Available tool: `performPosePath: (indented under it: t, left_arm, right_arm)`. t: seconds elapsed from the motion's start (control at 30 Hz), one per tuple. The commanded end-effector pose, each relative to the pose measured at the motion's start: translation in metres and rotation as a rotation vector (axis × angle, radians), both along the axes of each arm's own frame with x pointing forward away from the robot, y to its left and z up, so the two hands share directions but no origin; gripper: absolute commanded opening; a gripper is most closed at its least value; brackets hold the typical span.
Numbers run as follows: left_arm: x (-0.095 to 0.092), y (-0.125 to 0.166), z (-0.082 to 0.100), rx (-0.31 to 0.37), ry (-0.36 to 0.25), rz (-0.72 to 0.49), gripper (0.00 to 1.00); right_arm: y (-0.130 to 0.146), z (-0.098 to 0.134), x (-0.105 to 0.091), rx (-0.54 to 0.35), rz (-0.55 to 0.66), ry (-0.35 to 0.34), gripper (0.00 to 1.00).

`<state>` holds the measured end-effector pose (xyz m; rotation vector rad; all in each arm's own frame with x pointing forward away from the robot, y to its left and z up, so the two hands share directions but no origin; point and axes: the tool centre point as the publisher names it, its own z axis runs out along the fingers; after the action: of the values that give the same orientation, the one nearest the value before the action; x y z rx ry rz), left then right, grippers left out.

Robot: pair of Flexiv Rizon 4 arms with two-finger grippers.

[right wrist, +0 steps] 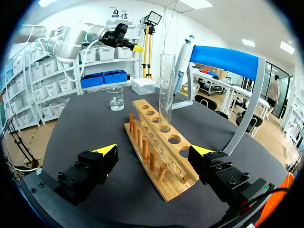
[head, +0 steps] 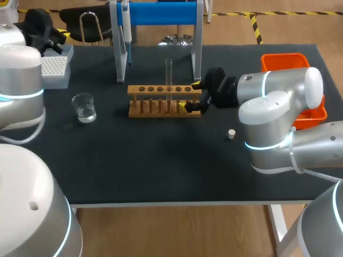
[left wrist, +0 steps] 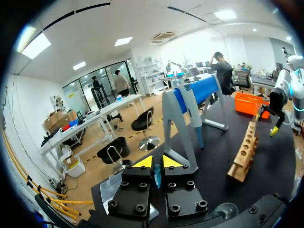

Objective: Invert the test tube, pick up the pipette, mount the tip to pipette, aspirate from beaker and dispense into the tube, eject the tip, return the pipette, and cap with the stopper.

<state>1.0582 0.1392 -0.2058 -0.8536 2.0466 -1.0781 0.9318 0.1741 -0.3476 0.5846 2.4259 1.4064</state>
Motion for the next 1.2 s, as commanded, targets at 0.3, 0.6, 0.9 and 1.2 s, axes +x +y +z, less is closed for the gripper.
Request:
performPosePath:
  t: [0.3, 0.6, 0.9, 1.2]
  left_arm:
    - [-0.017, 0.012, 0.014, -0.007, 0.062, -0.071, 0.0]
    - [-0.074, -0.034, 0.033, 0.004, 0.098, -0.186, 0.0]
    - [-0.171, -0.141, 0.044, -0.006, 0.23, -0.369, 0.0]
    - [-0.202, -0.2, 0.059, -0.032, 0.307, -0.523, 0.0]
  right_arm:
    - [0.0, 0.0, 0.0, 0.0, -0.001, 0.0, 1.0]
    - [0.0, 0.0, 0.0, 0.0, -0.001, 0.0, 1.0]
    - [0.0, 0.0, 0.0, 0.0, -0.001, 0.0, 1.0]
    - [0.0, 0.0, 0.0, 0.0, -0.001, 0.0, 1.0]
